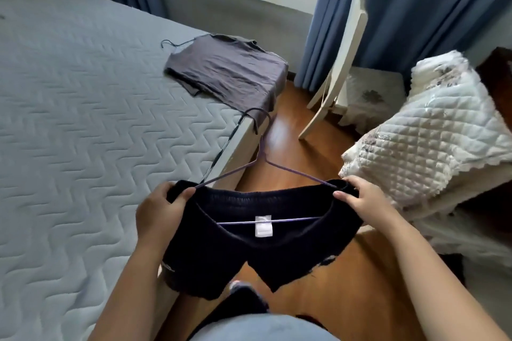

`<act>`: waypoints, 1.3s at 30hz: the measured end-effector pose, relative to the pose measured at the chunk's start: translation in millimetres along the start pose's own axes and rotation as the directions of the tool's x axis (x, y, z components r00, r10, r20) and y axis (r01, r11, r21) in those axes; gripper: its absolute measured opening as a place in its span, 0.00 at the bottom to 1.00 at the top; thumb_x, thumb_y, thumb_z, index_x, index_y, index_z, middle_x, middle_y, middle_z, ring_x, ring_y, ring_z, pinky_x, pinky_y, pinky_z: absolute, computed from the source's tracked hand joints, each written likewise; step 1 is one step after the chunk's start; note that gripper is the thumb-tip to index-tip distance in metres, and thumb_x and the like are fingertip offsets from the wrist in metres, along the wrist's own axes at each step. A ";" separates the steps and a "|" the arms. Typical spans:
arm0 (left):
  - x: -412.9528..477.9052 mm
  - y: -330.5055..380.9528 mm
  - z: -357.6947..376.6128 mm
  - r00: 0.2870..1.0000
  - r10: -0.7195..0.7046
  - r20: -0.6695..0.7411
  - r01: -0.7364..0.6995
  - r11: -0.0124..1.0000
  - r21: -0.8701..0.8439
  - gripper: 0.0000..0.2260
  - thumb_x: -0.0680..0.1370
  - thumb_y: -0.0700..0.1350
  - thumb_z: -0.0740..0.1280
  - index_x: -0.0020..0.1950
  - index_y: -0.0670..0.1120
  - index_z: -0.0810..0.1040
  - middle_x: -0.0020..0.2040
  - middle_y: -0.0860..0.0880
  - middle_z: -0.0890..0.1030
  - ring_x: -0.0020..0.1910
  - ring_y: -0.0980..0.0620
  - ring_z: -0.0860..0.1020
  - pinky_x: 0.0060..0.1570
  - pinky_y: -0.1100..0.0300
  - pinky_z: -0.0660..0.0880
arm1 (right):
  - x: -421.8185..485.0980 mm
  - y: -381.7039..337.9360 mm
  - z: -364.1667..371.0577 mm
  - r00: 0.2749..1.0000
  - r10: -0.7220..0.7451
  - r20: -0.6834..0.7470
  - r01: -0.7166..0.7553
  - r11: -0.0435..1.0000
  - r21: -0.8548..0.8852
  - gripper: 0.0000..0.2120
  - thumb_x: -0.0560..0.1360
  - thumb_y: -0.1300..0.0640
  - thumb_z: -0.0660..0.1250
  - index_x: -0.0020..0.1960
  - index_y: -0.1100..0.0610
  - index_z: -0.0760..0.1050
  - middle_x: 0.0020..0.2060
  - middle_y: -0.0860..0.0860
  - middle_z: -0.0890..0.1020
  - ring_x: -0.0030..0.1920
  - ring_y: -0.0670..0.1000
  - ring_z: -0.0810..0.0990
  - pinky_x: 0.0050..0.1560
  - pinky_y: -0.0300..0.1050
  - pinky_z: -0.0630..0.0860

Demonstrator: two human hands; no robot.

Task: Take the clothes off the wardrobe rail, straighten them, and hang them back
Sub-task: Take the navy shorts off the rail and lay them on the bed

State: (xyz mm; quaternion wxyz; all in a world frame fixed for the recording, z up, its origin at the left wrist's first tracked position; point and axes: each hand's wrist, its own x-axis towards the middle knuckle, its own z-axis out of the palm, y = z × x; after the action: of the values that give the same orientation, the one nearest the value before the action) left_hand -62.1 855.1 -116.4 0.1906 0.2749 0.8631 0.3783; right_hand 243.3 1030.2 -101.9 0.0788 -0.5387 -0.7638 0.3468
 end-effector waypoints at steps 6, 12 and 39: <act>75.7 19.7 29.5 0.990 -0.132 0.049 0.134 0.991 -0.026 0.11 0.72 0.51 0.69 0.43 0.44 0.77 0.39 0.46 0.80 0.41 0.45 0.76 0.38 0.55 0.67 | 112.1 -13.0 -13.3 0.999 -0.039 0.035 0.039 0.999 -0.001 0.03 0.72 0.60 0.68 0.46 0.57 0.76 0.39 0.51 0.78 0.42 0.52 0.75 0.39 0.32 0.68; 145.2 50.6 64.7 0.964 -0.253 -0.077 0.250 0.967 -0.054 0.11 0.72 0.50 0.70 0.34 0.47 0.73 0.34 0.47 0.76 0.38 0.46 0.74 0.32 0.60 0.66 | 258.6 -37.9 -27.3 0.976 -0.180 0.120 0.182 0.983 -0.002 0.04 0.71 0.60 0.70 0.44 0.55 0.75 0.38 0.52 0.78 0.41 0.52 0.74 0.43 0.42 0.66; 315.4 42.1 53.0 0.575 -0.676 -0.461 0.643 0.722 -0.257 0.10 0.72 0.52 0.69 0.42 0.46 0.76 0.35 0.53 0.76 0.39 0.49 0.74 0.34 0.58 0.67 | 601.7 -270.2 96.2 0.588 -0.425 0.688 0.642 0.763 -0.078 0.08 0.72 0.57 0.70 0.38 0.54 0.71 0.30 0.47 0.73 0.32 0.47 0.71 0.34 0.31 0.67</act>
State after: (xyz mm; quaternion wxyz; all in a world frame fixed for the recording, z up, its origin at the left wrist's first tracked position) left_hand -264.5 1103.1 -156.7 0.0827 -0.1859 0.9082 0.3658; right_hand -256.9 1467.0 -160.1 -0.1694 -0.1358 -0.9157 0.3381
